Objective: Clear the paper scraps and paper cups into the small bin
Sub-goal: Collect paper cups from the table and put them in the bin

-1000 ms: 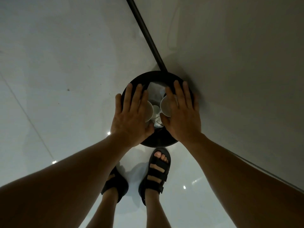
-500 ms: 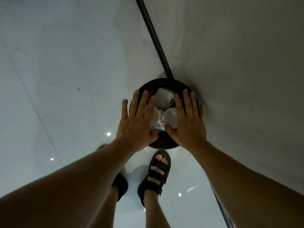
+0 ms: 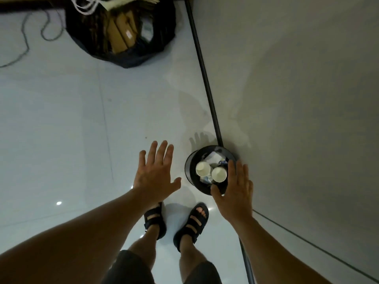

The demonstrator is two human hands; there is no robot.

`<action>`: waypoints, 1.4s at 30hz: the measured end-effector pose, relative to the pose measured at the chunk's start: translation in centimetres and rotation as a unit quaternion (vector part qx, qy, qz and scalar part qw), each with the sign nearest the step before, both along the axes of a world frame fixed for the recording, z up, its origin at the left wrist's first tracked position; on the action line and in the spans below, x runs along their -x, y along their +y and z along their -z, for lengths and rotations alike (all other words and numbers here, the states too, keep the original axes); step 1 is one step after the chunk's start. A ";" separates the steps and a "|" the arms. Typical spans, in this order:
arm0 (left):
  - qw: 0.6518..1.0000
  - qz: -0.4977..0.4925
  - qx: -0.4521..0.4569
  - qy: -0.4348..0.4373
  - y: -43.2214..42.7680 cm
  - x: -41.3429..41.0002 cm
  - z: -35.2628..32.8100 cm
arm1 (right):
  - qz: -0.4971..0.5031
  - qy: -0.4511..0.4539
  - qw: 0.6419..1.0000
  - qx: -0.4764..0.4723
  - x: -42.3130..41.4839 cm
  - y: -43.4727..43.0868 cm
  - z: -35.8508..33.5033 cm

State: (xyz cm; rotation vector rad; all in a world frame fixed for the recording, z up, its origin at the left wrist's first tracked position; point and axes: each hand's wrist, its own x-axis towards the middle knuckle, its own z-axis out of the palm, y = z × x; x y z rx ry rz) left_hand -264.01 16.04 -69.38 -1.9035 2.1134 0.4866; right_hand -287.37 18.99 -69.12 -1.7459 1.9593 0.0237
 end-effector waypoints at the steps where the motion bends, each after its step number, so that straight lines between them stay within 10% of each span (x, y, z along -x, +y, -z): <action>1: 1.000 -0.016 -0.005 -0.003 0.5 -0.9 -2.4 | -0.013 -0.012 1.000 0.009 -1.3 0.0 -2.2; 18: 0.911 -0.400 0.096 -0.028 20.6 -7.4 -28.4 | -0.425 -0.023 0.902 0.069 -13.2 4.6 -25.2; 42: 0.526 -0.831 0.124 -0.130 86.2 -8.2 -37.4 | -0.825 -0.115 0.548 0.073 -37.5 60.6 -35.1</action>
